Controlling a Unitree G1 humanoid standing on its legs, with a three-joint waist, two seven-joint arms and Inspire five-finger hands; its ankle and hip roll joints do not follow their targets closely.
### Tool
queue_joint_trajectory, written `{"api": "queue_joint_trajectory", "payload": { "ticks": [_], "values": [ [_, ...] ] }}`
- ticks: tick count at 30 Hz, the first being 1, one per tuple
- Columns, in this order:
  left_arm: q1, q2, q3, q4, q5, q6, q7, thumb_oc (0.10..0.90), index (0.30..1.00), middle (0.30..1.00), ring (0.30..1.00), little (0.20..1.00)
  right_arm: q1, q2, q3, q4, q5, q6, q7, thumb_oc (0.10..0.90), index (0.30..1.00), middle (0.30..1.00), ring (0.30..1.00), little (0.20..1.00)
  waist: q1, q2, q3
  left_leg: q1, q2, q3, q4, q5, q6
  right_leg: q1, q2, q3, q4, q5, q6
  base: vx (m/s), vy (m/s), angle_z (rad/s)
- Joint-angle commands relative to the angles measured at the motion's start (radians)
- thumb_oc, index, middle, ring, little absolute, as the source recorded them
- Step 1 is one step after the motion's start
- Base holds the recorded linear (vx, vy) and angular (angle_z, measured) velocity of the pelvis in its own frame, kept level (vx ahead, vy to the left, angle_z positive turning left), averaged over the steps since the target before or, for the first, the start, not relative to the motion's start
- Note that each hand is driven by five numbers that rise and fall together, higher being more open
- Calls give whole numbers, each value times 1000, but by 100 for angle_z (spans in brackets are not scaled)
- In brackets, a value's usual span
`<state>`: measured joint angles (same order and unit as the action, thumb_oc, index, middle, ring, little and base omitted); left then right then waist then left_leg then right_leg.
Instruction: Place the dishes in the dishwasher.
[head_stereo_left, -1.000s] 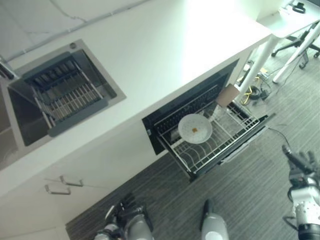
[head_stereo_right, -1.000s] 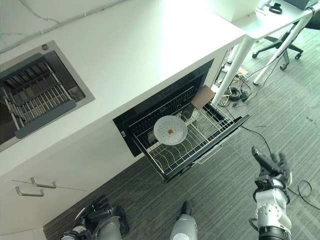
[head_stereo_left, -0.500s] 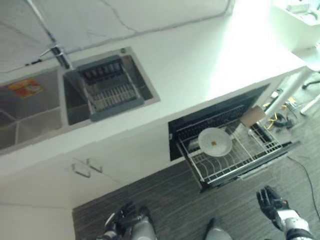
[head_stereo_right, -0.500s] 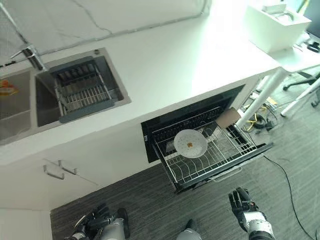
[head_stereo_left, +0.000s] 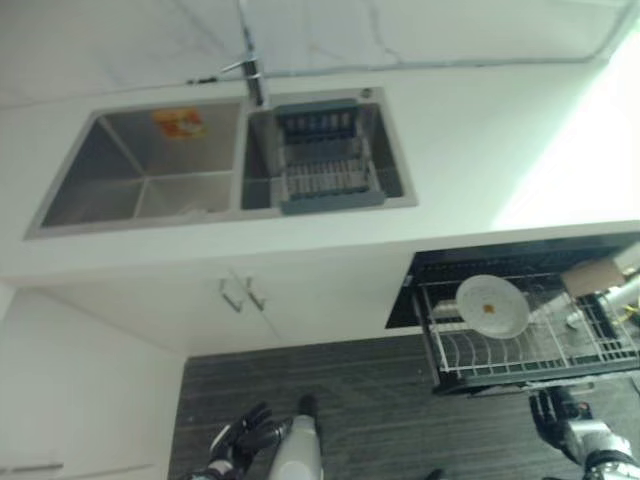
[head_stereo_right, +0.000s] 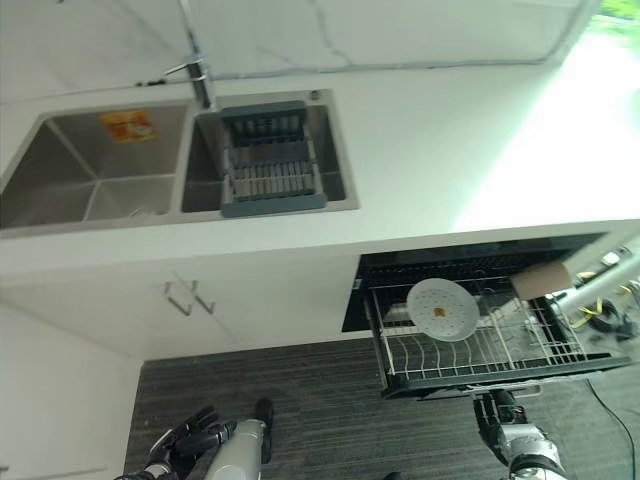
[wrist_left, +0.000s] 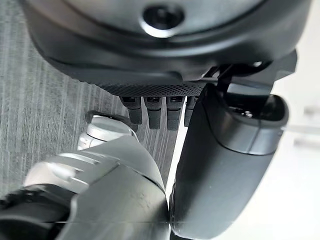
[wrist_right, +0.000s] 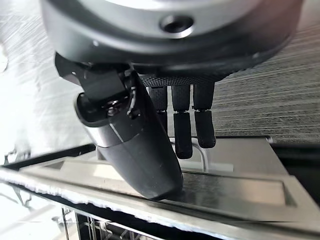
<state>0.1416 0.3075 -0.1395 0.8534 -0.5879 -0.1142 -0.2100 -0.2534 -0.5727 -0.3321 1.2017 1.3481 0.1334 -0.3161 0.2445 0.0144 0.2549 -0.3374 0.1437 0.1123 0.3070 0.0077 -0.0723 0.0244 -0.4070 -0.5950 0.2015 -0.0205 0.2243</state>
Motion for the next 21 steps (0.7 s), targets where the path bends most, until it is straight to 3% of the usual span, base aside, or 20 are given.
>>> {"api": "queue_joint_trajectory", "payload": {
  "ticks": [1,4,8,16,21],
  "values": [
    [6,71,-5,2,-12,-2,-2,800,900,900,900,900,-198,-101,7,-81,16,-12,55,400,300,300,300,300,54,32,22,96,-12,-26,-7,-112,-50,-58,-36,36,99,1,8,41,-24,78],
    [3,79,5,-8,-30,-6,13,800,900,900,900,900,-281,-148,32,-71,-5,-29,29,400,300,300,300,300,100,38,39,70,-53,-77,-7,-129,-43,-40,-52,24,99,-1,24,134,-62,56],
    [8,85,22,-10,-58,-10,30,800,900,900,900,900,-381,-215,64,-67,-16,-70,21,400,300,300,300,300,136,56,59,36,-88,-95,-7,-125,-31,-35,-80,6,99,28,25,117,-19,54],
    [9,52,6,32,-77,-50,39,800,900,900,900,900,-567,-305,136,-44,-131,-169,46,400,300,300,300,300,147,89,67,-3,-143,-102,-7,-120,-10,-37,-134,6,99,99,32,80,121,32],
    [12,38,-4,-1,-73,-57,60,800,900,900,900,900,-595,-326,139,-45,-186,-210,60,400,300,300,300,300,147,84,61,-2,-142,-105,-7,-122,-8,-35,-146,-2,99,120,37,54,32,-1]
  ]
}}
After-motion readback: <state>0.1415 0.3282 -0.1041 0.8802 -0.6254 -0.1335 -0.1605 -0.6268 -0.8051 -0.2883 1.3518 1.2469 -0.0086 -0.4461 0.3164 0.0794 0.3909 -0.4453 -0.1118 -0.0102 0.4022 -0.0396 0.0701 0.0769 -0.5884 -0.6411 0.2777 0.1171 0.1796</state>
